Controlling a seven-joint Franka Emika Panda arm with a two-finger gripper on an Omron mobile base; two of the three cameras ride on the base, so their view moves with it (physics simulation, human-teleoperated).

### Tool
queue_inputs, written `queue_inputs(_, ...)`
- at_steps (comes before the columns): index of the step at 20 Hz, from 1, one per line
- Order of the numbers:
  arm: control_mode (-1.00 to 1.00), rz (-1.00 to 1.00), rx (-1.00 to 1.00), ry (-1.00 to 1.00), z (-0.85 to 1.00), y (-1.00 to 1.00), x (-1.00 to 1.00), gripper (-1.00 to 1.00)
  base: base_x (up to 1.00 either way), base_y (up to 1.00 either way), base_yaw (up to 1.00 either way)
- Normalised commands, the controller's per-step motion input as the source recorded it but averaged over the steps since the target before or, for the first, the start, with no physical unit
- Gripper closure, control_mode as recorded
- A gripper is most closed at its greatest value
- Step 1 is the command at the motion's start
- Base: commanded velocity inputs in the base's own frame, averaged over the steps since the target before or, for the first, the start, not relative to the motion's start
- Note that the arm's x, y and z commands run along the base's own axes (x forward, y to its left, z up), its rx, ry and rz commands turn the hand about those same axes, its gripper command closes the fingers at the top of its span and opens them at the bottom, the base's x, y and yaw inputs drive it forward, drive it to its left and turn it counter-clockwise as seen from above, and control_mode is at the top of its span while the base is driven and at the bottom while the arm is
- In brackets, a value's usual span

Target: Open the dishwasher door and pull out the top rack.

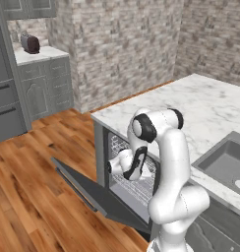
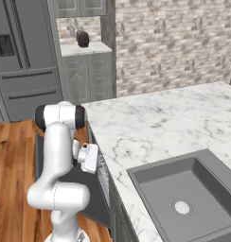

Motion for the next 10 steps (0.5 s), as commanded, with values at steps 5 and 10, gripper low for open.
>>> queue_inputs(5, -1.00, 0.00, 0.00, -0.04, -0.37, -0.14, 0.18, -1.00, 0.00, 0.00, 0.00)
queue_inputs(10, -1.00, 0.00, 0.03, -0.09, -0.04, -0.22, 0.26, -1.00, 0.00, 0.00, 0.00)
